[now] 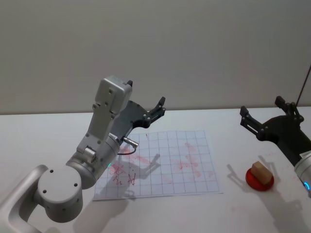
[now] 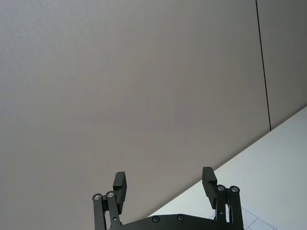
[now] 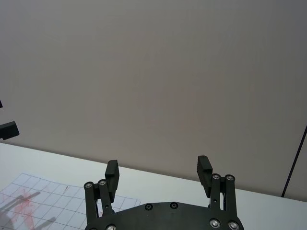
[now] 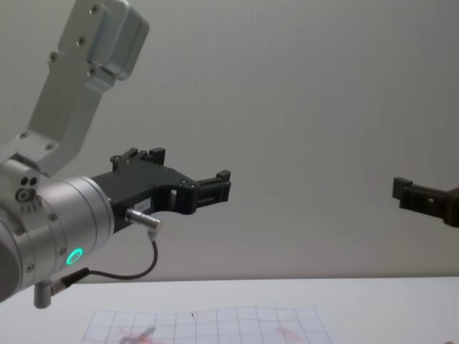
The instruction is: Use the one hand to pick up the stamp and affix it onto the A4 paper.
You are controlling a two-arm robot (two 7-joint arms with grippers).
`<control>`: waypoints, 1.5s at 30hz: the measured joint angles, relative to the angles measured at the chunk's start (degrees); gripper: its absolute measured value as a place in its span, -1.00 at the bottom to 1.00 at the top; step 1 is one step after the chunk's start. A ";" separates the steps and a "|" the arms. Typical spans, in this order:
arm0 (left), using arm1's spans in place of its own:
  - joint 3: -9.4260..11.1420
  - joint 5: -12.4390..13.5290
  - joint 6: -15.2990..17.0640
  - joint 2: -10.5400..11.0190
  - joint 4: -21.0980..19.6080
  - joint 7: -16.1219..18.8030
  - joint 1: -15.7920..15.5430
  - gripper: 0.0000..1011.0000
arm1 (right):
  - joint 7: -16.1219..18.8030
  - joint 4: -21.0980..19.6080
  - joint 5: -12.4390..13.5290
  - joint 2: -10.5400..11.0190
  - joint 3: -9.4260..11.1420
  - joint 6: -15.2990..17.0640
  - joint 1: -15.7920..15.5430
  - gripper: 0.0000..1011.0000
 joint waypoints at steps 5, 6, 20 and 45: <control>0.00 0.00 0.00 0.00 0.00 0.00 0.00 0.98 | 0.00 0.00 0.00 0.00 0.00 0.00 0.00 0.98; 0.00 0.00 0.00 0.00 0.00 0.00 0.00 0.98 | 0.00 0.00 0.00 0.00 0.00 0.00 0.00 0.98; 0.00 0.00 0.00 0.00 0.00 0.00 0.00 0.98 | 0.00 0.00 0.00 0.00 0.00 0.01 0.00 0.98; 0.00 0.00 0.00 0.00 0.00 0.00 0.00 0.98 | 0.74 -3.72 6.51 6.26 3.50 2.53 -7.61 0.98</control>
